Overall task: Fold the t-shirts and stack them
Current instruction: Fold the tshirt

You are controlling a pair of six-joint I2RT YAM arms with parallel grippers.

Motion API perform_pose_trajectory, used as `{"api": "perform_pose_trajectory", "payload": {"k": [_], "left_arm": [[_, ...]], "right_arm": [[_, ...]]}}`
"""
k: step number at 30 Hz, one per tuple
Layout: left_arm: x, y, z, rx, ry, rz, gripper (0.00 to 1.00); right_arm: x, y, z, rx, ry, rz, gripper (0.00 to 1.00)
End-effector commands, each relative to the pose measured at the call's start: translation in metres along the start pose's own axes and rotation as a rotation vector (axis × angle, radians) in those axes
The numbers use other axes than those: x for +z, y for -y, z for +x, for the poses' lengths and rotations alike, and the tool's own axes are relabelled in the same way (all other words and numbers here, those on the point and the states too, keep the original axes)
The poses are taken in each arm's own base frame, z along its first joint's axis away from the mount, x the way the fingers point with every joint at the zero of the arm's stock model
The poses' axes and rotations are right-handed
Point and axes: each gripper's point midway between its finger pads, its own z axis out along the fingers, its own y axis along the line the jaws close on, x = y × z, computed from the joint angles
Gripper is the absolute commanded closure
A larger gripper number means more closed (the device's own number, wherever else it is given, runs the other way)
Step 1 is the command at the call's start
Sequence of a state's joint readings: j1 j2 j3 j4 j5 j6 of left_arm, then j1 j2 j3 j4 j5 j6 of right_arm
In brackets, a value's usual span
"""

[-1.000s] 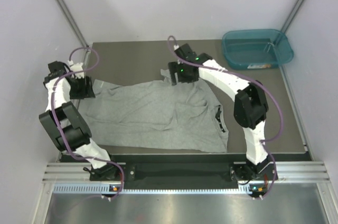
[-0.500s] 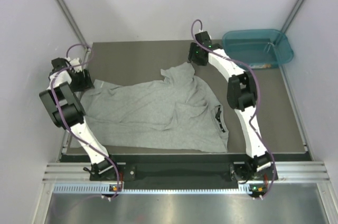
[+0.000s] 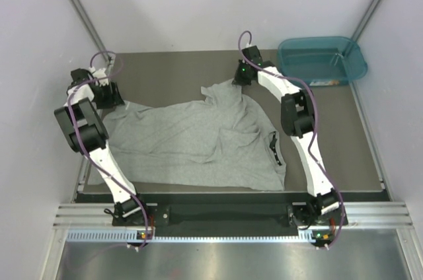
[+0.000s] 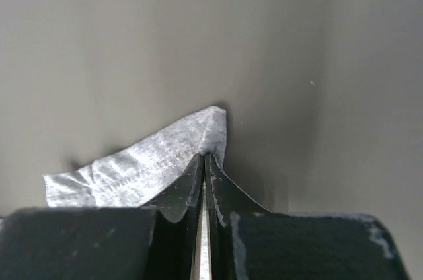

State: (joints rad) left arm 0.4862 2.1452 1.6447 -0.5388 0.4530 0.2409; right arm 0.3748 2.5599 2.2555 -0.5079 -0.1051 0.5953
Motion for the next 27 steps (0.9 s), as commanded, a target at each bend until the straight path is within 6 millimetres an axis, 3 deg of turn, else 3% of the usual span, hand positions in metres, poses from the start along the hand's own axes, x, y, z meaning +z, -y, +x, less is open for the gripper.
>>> {"api": "perform_pose_trajectory", "payload": {"k": [1,6,10,12,16,19,21,22,25,27], "left_arm": [[0.015,0.018,-0.015,0.093,0.022,0.025,0.35],[0.021,-0.007,-0.027,0.07,0.05,-0.116,0.35],[0.019,0.0,-0.038,0.092,0.089,-0.105,0.35],[0.029,0.012,-0.023,0.109,0.027,-0.059,0.36],[0.025,0.021,0.021,0.102,-0.106,-0.028,0.38],[0.02,0.02,0.028,0.151,-0.082,-0.053,0.4],[0.023,0.019,0.023,0.142,-0.063,-0.059,0.46],[0.024,0.021,0.015,0.133,-0.038,-0.041,0.55],[0.03,0.035,0.009,0.086,-0.019,0.043,0.67],[0.03,0.039,0.0,0.087,0.023,0.065,0.7]], "right_arm": [[-0.021,-0.024,-0.03,0.019,0.086,-0.101,1.0],[-0.034,-0.032,-0.035,0.0,0.095,-0.123,1.0],[-0.039,-0.035,-0.035,-0.006,0.098,-0.143,1.0],[-0.04,-0.036,-0.033,-0.009,0.098,-0.146,1.0],[-0.042,-0.038,-0.035,-0.007,0.1,-0.153,1.0],[-0.043,-0.041,-0.036,-0.006,0.104,-0.17,1.0],[-0.042,-0.042,-0.034,-0.005,0.097,-0.176,1.0],[-0.042,-0.041,-0.035,-0.007,0.098,-0.175,1.0],[-0.047,-0.043,-0.035,-0.008,0.099,-0.177,1.0],[-0.052,-0.045,-0.037,-0.012,0.105,-0.18,1.0]]}}
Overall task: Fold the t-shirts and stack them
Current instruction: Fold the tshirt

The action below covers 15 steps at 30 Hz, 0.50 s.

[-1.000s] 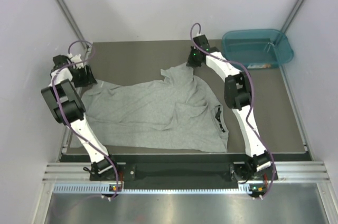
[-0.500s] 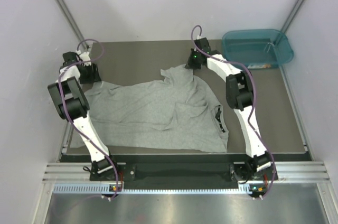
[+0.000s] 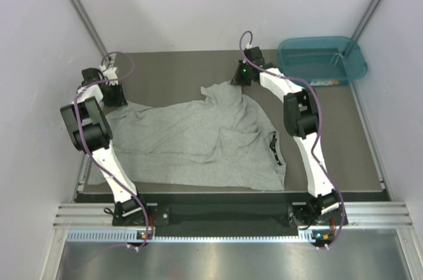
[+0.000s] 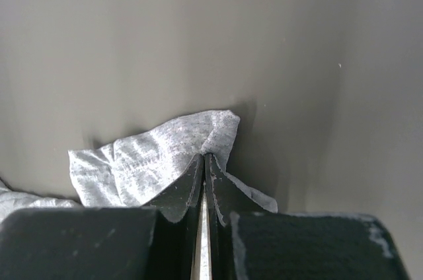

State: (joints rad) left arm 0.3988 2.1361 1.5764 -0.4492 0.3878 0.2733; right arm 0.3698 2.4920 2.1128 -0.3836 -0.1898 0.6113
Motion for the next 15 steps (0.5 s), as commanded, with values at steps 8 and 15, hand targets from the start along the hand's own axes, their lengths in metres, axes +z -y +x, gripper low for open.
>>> {"api": "perform_pose_trajectory", "payload": {"k": [8,15], "left_arm": [[-0.013,0.007,-0.036,-0.002,0.162,0.06,1.0],[-0.055,-0.008,-0.054,0.009,0.249,-0.016,1.0]], "right_arm": [[-0.064,-0.041,-0.051,-0.05,0.133,-0.095,1.0],[-0.09,-0.054,-0.06,-0.071,0.163,-0.119,1.0]]}}
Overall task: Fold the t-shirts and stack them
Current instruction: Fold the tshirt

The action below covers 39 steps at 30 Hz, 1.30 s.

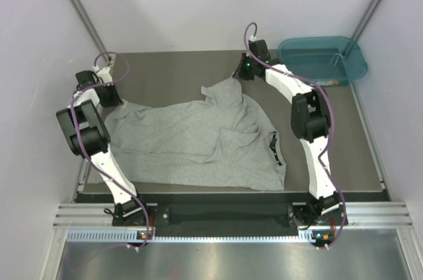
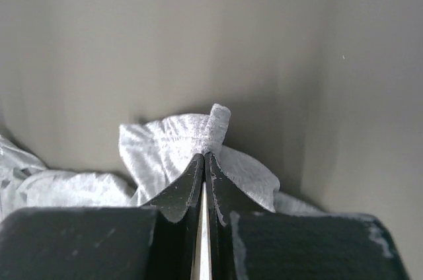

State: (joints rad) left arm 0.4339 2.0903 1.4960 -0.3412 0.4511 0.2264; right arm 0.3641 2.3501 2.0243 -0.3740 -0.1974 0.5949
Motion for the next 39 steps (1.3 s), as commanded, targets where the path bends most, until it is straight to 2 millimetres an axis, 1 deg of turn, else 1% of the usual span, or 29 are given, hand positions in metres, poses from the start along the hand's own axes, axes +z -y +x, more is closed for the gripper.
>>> {"api": "perform_pose_trajectory", "payload": {"k": [1,2,3,4,5,7,8,10,11,12,14,15,16,17,18,20,21,26,28,29,30,31,32,33,34,35,36,37,39], "left_arm": [[-0.047,-0.001,-0.051,0.053,0.168,-0.032,1.0],[-0.057,-0.001,-0.056,0.057,0.187,-0.036,1.0],[-0.065,-0.007,-0.058,0.048,0.199,-0.045,1.0],[-0.071,-0.007,-0.061,0.046,0.213,-0.039,1.0],[-0.079,-0.007,-0.063,0.04,0.219,-0.038,1.0],[-0.089,-0.015,-0.058,0.019,0.221,-0.041,1.0],[-0.096,-0.014,-0.057,0.02,0.222,-0.037,1.0],[-0.103,-0.018,-0.048,0.015,0.216,-0.03,1.0],[-0.11,-0.017,-0.047,0.022,0.219,-0.029,1.0],[-0.114,-0.018,-0.038,0.009,0.204,-0.026,1.0],[-0.126,-0.015,-0.038,0.033,0.22,-0.018,1.0],[-0.128,-0.018,-0.03,0.026,0.207,-0.023,1.0],[-0.131,-0.018,-0.028,0.033,0.205,-0.024,1.0],[-0.135,-0.018,-0.027,0.053,0.205,-0.031,1.0],[-0.137,-0.018,-0.022,0.045,0.193,-0.022,1.0],[-0.142,-0.016,-0.019,0.053,0.19,-0.011,1.0],[-0.145,-0.017,-0.018,0.049,0.191,-0.009,1.0],[-0.159,-0.013,-0.012,0.055,0.185,0.008,1.0],[-0.167,-0.016,-0.007,0.07,0.178,0.004,1.0],[-0.171,-0.015,-0.001,0.064,0.163,0.008,1.0],[-0.175,-0.02,0.004,0.056,0.159,-0.002,1.0],[-0.177,-0.022,0.009,0.072,0.151,-0.006,1.0],[-0.181,-0.025,0.017,0.056,0.132,-0.011,1.0],[-0.179,-0.026,0.026,0.05,0.113,-0.009,1.0],[-0.18,-0.028,0.034,0.059,0.092,-0.015,1.0],[-0.181,-0.029,0.041,0.054,0.076,-0.017,1.0],[-0.178,-0.025,0.055,0.039,0.047,-0.004,1.0],[-0.179,-0.025,0.059,0.052,0.043,-0.007,1.0],[-0.179,-0.025,0.074,0.03,0.023,-0.001,1.0]], "right_arm": [[-0.048,-0.037,-0.045,-0.053,0.126,-0.09,1.0],[-0.061,-0.043,-0.048,-0.061,0.138,-0.101,1.0],[-0.068,-0.045,-0.048,-0.077,0.142,-0.104,1.0],[-0.075,-0.046,-0.048,-0.083,0.14,-0.104,1.0],[-0.09,-0.048,-0.048,-0.091,0.149,-0.104,1.0],[-0.106,-0.047,-0.045,-0.103,0.155,-0.101,1.0],[-0.122,-0.046,-0.039,-0.106,0.162,-0.102,1.0],[-0.136,-0.043,-0.03,-0.115,0.161,-0.098,1.0],[-0.15,-0.04,-0.021,-0.114,0.156,-0.094,1.0],[-0.156,-0.037,-0.016,-0.118,0.152,-0.09,1.0],[-0.175,-0.029,0.0,-0.117,0.142,-0.074,1.0],[-0.18,-0.025,0.007,-0.117,0.133,-0.063,1.0],[-0.186,-0.022,0.012,-0.118,0.131,-0.056,1.0],[-0.198,-0.018,0.019,-0.118,0.135,-0.044,1.0],[-0.205,-0.016,0.023,-0.12,0.134,-0.036,1.0],[-0.22,-0.012,0.033,-0.122,0.135,-0.031,1.0],[-0.224,-0.01,0.036,-0.118,0.134,-0.023,1.0],[-0.25,0.01,0.07,-0.09,0.09,0.028,1.0],[-0.26,0.02,0.081,-0.075,0.079,0.066,1.0],[-0.269,0.023,0.087,-0.074,0.086,0.069,1.0],[-0.272,0.026,0.092,-0.067,0.084,0.076,1.0],[-0.272,0.035,0.104,-0.054,0.065,0.093,1.0],[-0.279,0.035,0.109,-0.048,0.07,0.088,1.0],[-0.279,0.039,0.116,-0.024,0.06,0.095,1.0],[-0.278,0.047,0.134,-0.007,0.032,0.109,1.0],[-0.276,0.05,0.143,0.005,0.018,0.11,1.0],[-0.275,0.053,0.153,0.04,0.005,0.114,1.0],[-0.271,0.062,0.172,0.054,-0.031,0.135,1.0],[-0.27,0.063,0.183,0.093,-0.029,0.124,1.0]]}}
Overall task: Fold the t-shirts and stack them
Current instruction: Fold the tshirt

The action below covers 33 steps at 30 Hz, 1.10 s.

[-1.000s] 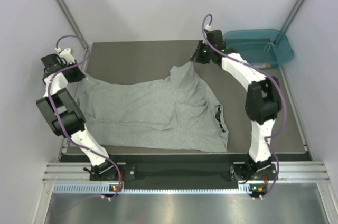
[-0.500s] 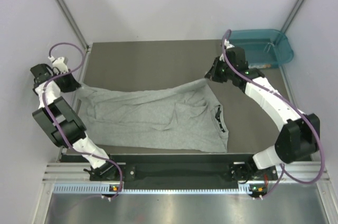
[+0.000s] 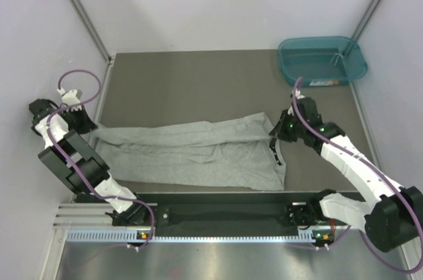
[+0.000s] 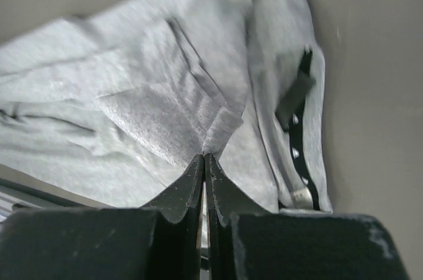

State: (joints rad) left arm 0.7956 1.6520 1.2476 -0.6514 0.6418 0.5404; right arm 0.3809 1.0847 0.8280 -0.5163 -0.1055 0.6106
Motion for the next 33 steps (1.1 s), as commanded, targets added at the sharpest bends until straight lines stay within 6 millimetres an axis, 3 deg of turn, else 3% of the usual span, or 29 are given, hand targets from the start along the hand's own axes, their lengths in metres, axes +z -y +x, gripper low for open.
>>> {"api": "perform_pose_trajectory", "payload": {"k": [1,6,9,13,20,22,24,27,30,32,33], "left_arm": [[-0.009,0.009,0.021,0.04,-0.029,0.027,1.0],[-0.007,0.001,0.034,0.041,-0.055,-0.001,1.0],[-0.008,-0.002,0.033,0.055,-0.058,-0.009,1.0],[-0.005,-0.007,0.022,0.07,-0.034,-0.004,1.0],[-0.014,-0.025,-0.04,0.084,0.086,-0.03,1.0],[-0.015,-0.026,-0.049,0.084,0.1,-0.029,1.0],[-0.019,-0.025,-0.053,0.088,0.102,-0.023,1.0],[-0.018,-0.021,-0.033,0.094,0.052,-0.026,1.0],[-0.019,-0.02,0.0,0.103,-0.013,-0.042,1.0],[-0.018,-0.019,0.023,0.093,-0.051,-0.044,1.0],[-0.02,-0.021,0.029,0.102,-0.07,-0.059,1.0]], "right_arm": [[0.007,0.009,0.033,0.077,-0.042,0.021,1.0],[0.016,0.02,0.066,0.08,-0.14,0.071,1.0],[0.014,0.026,0.068,0.077,-0.142,0.098,1.0],[0.005,0.016,0.041,0.059,-0.065,0.097,1.0],[-0.006,0.004,-0.023,0.011,0.013,0.112,1.0],[-0.013,0.001,-0.04,0.014,0.035,0.118,1.0],[-0.017,0.001,-0.045,0.005,0.037,0.124,1.0],[-0.018,0.011,-0.026,0.033,-0.007,0.144,1.0],[-0.022,0.03,0.02,0.095,-0.071,0.156,1.0],[-0.02,0.032,0.039,0.15,-0.087,0.138,1.0],[-0.016,0.038,0.063,0.17,-0.133,0.125,1.0]]}}
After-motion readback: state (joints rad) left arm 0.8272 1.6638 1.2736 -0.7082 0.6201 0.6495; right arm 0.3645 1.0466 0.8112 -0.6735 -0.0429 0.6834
